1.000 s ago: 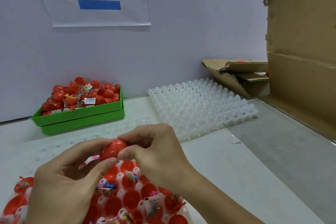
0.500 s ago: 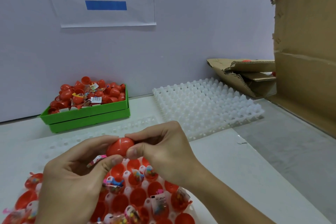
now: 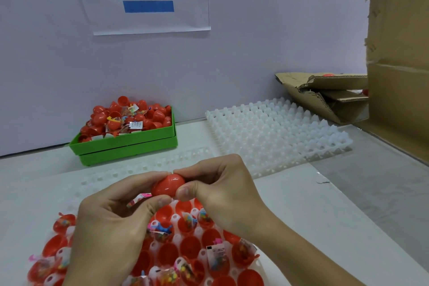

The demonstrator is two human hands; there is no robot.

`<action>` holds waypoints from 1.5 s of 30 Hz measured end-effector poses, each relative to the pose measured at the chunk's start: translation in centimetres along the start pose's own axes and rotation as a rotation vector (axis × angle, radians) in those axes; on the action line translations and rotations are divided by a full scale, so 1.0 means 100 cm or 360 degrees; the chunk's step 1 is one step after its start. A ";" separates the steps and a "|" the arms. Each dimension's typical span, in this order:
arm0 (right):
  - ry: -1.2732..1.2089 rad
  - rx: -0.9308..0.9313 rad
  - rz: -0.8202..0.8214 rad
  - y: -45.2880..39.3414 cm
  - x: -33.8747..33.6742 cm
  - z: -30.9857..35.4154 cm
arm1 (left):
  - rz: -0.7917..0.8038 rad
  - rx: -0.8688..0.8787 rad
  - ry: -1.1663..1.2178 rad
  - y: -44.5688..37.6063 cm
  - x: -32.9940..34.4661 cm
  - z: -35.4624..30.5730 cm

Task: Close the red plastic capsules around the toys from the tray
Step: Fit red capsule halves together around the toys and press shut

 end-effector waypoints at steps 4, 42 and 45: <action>0.0032 -0.0016 0.0006 0.001 0.000 0.000 | -0.0007 -0.0041 -0.0007 0.001 0.001 -0.003; -0.0384 -0.0014 0.0209 0.009 0.020 -0.005 | 0.0137 -0.0412 0.0656 0.001 0.006 -0.002; -0.0380 -0.0035 0.0207 0.008 0.020 -0.004 | 0.0124 -0.0396 0.0674 0.002 0.005 -0.003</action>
Point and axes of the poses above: each hand's wrist, its own y-axis away from the middle knuckle, its own x-axis out of the palm, z = x × y, the point moved 1 cm from there along -y, towards the middle knuckle, and after that the axes turned 4 degrees about -z, right-handed, at the moved point
